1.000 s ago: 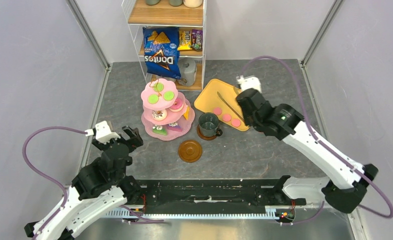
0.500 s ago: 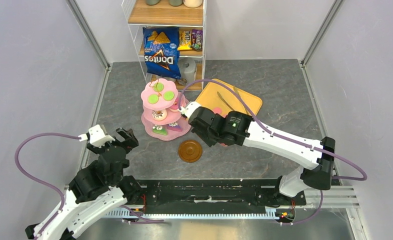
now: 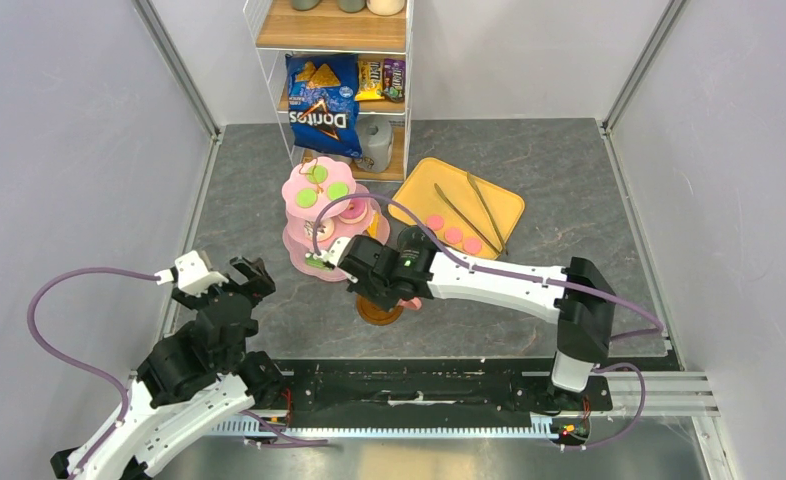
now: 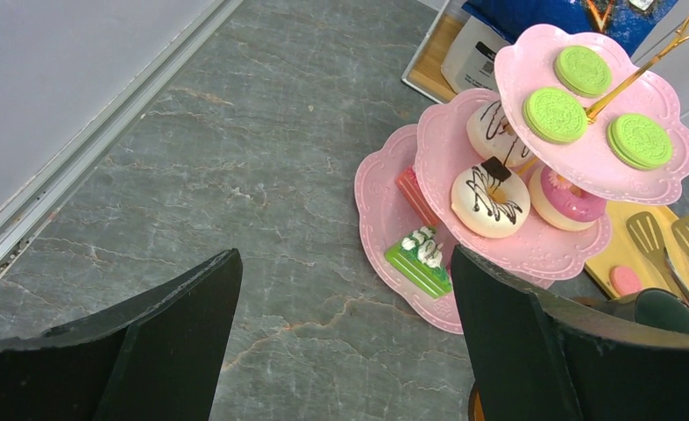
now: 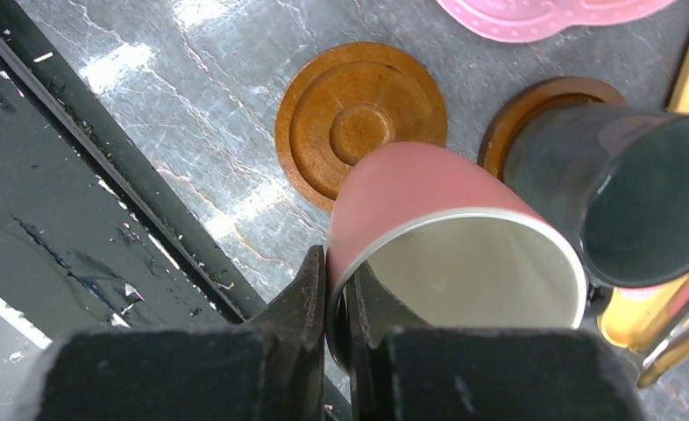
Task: Serve the afternoon tea
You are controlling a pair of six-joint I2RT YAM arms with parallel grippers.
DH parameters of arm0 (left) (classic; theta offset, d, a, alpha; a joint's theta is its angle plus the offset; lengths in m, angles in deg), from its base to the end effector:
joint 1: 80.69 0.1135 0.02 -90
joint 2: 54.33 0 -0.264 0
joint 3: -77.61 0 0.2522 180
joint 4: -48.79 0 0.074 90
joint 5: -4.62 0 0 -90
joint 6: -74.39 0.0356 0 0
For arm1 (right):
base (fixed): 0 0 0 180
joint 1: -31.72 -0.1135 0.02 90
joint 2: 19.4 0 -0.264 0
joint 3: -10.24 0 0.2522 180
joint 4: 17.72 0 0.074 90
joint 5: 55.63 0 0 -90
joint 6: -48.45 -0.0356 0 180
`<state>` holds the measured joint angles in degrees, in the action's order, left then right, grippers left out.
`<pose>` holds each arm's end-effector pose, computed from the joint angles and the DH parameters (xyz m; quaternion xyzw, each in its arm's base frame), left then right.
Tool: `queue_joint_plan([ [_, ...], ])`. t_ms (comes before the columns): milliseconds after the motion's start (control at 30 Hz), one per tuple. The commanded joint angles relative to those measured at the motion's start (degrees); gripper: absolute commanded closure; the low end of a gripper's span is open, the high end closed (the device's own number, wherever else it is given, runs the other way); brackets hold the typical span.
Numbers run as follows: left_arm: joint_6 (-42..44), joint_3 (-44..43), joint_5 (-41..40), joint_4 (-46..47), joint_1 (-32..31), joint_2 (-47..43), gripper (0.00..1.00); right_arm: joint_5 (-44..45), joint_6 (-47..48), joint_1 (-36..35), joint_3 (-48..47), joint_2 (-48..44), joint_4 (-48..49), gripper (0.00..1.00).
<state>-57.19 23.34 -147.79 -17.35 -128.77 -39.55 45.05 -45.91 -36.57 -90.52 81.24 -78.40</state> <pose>0.0504 -0.0089 0.3006 -0.2304 0.7422 -0.0039 0.6294 0.1447 0.3455 0.2786 -0.4897 0.8295 0.0773 0.2571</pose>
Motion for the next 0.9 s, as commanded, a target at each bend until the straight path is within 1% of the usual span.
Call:
queue_joint_plan([
  [0, -2.71, -0.89, -2.55, 0.02, 0.17, -0.5, 0.04, -1.82, 3.9, -0.11, -1.68, 0.76, 6.05, 1.0],
  [300, -2.8, -0.85, -2.64, 0.17, 0.17, -0.46, 0.05, -5.22, 6.46, -0.06, -0.83, 4.14, 8.23, 1.0],
  [733, -2.98, -0.85, -2.96, 0.13, 0.17, -0.38, 0.04, -5.34, 7.7, -0.08, -0.71, 7.62, 8.11, 1.0],
  [867, -2.98, -0.87, -3.02, 0.13, 0.24, -0.19, 0.04, -4.7, 7.88, -0.06, -0.55, 8.03, 7.89, 0.94],
])
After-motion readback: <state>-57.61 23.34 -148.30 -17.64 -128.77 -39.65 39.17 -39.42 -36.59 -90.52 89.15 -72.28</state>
